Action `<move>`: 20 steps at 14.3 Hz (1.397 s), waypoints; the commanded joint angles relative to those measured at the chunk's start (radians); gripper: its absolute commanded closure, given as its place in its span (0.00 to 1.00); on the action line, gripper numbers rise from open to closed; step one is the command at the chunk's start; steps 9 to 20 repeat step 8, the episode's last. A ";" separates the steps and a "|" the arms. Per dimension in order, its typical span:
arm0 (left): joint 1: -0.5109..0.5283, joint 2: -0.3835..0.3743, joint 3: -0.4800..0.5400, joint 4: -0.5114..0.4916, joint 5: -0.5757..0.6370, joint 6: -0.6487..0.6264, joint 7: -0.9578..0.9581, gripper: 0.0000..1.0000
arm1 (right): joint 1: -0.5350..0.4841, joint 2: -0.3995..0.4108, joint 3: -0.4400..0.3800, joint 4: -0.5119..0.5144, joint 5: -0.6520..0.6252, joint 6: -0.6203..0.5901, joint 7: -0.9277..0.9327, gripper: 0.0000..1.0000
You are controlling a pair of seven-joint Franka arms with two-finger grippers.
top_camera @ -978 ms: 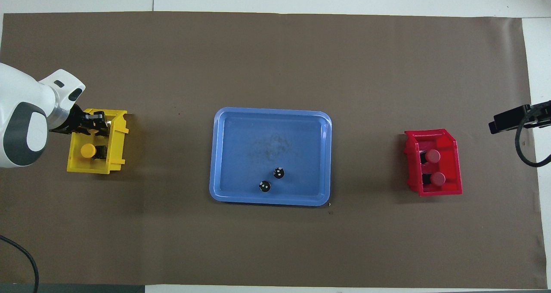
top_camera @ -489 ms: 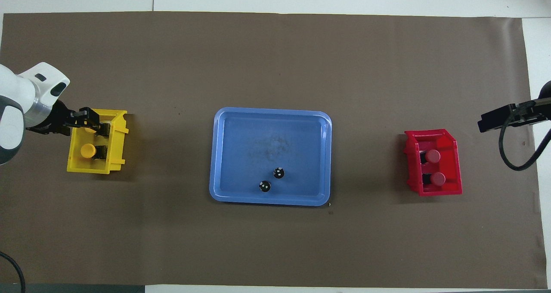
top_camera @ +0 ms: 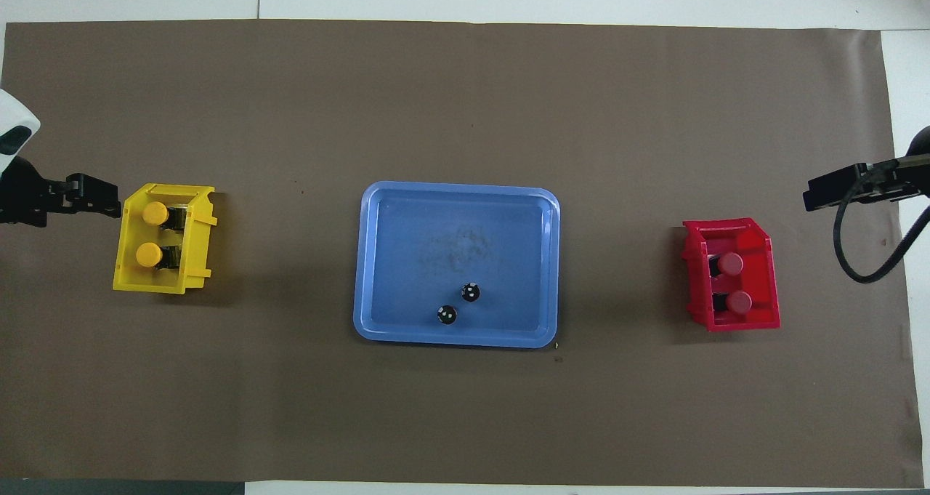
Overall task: Sort red and yellow buttons by color
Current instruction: 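Release the yellow button in the yellow bin and withdraw both grippers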
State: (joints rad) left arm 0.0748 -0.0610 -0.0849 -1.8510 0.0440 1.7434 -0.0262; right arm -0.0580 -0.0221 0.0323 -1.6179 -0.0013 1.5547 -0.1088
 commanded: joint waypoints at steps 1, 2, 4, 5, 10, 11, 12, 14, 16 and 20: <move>-0.001 -0.051 -0.006 0.009 -0.025 -0.044 0.046 0.00 | -0.005 0.010 0.006 0.016 -0.014 0.005 0.012 0.00; -0.001 -0.053 -0.007 0.025 -0.027 -0.077 0.058 0.00 | -0.005 0.010 0.006 0.016 -0.013 0.007 0.015 0.00; -0.001 -0.045 -0.004 0.052 -0.029 -0.087 0.121 0.00 | -0.005 0.010 0.006 0.016 -0.010 0.021 0.017 0.00; -0.001 -0.043 -0.004 0.053 -0.029 -0.079 0.126 0.00 | -0.005 0.010 0.006 0.015 -0.009 0.025 0.017 0.00; -0.001 -0.033 -0.006 0.088 -0.041 -0.076 0.120 0.01 | -0.005 0.010 0.006 0.016 -0.009 0.025 0.017 0.00; -0.001 -0.033 -0.006 0.088 -0.041 -0.076 0.120 0.01 | -0.005 0.010 0.006 0.016 -0.009 0.025 0.017 0.00; -0.001 -0.033 -0.006 0.088 -0.041 -0.076 0.120 0.01 | -0.005 0.010 0.006 0.016 -0.009 0.025 0.017 0.00; -0.001 -0.033 -0.006 0.088 -0.041 -0.076 0.120 0.01 | -0.005 0.010 0.006 0.016 -0.009 0.025 0.017 0.00; -0.001 -0.033 -0.006 0.088 -0.041 -0.076 0.120 0.01 | -0.005 0.010 0.006 0.016 -0.009 0.025 0.017 0.00; -0.001 -0.033 -0.006 0.088 -0.041 -0.076 0.120 0.01 | -0.005 0.010 0.006 0.016 -0.009 0.025 0.017 0.00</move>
